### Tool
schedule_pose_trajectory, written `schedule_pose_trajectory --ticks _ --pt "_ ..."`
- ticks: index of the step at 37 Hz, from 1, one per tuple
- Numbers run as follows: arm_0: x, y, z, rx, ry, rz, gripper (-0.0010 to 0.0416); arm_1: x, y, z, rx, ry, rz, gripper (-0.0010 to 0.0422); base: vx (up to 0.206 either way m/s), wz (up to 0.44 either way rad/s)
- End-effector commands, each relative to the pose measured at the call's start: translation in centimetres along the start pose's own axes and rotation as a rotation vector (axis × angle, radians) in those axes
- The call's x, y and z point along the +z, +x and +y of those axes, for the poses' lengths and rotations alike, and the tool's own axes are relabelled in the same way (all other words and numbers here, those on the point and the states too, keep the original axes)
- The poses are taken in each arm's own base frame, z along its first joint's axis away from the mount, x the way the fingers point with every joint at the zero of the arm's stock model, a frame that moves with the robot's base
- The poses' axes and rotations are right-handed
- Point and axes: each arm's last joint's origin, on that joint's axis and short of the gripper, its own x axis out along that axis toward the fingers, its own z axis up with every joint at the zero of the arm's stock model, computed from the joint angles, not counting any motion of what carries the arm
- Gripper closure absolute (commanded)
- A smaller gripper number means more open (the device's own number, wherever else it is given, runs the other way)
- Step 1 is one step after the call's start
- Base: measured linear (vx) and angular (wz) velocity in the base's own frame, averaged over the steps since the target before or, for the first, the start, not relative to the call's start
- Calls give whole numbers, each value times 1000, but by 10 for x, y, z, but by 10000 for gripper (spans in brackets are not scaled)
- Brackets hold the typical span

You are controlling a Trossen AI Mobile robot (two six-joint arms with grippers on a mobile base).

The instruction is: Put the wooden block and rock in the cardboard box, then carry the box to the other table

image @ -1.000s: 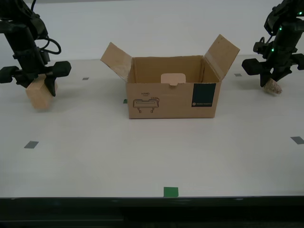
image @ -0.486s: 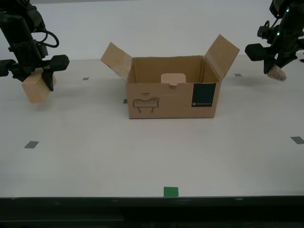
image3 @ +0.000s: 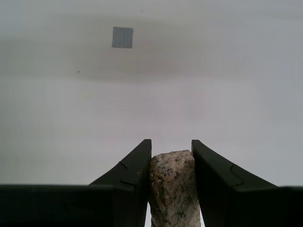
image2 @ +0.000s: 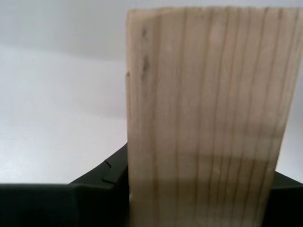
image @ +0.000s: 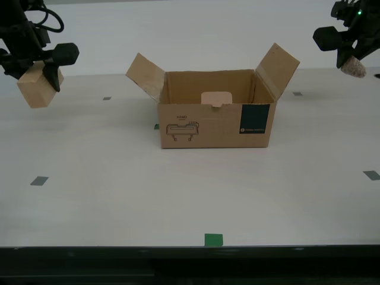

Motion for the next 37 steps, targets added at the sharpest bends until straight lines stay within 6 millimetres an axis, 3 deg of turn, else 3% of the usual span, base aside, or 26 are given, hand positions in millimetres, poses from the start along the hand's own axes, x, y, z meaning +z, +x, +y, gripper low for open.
schedule_pose_trajectory --ticks 1,24,37 --pt "1 -9 1 3 4 -9 407 -1 -10 0 -3 14 -9 413 0 0" --pt "5 -75 4 -8 2 -135 407 -9 -65 -1 -11 47 -118 413 0 0" --pt "3 -110 7 -10 0 -206 407 -13 -83 -6 -68 62 -156 413 0 0"
